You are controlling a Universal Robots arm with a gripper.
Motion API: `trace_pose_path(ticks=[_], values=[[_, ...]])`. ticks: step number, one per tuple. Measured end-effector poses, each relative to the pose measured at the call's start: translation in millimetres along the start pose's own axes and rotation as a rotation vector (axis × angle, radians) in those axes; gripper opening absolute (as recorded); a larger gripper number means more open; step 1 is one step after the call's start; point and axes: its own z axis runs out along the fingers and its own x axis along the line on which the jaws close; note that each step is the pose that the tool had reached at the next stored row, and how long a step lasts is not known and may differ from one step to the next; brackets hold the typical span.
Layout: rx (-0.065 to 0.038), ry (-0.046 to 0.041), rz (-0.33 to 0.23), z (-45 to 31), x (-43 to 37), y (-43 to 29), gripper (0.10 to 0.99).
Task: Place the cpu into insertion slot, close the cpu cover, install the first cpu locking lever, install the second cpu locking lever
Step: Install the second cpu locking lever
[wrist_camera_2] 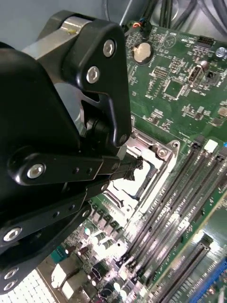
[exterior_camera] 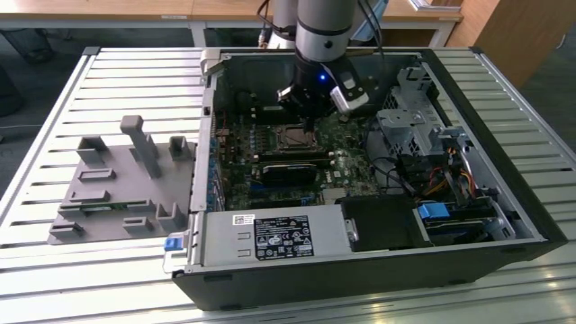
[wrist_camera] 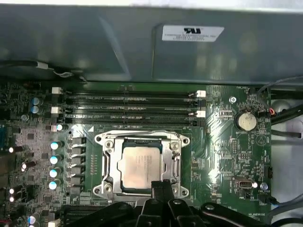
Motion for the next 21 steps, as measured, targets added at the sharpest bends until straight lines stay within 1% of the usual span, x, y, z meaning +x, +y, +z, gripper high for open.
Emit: trace_pose_path(ticks=[3,8,12,13,16,18,21], values=[[0.000,0.0001,0.000,-0.2,0.0,-3.3,0.106],[0.000,0.0001,0.000,-0.3,0.0,-5.0,0.106],[0.000,0.0002,0.000,-0.5,0.0,-11.1,0.106],[-0.001,0.0022,0.000,-0.6,0.0,-12.2,0.106],[-0.007,0.0152,0.001,-0.2,0.0,-13.4,0.106],[-0.009,0.0158,0.001,0.4,0.0,-15.4,0.106],[-0.012,0.0160,0.001,0.9,0.7,-20.7,0.106]])
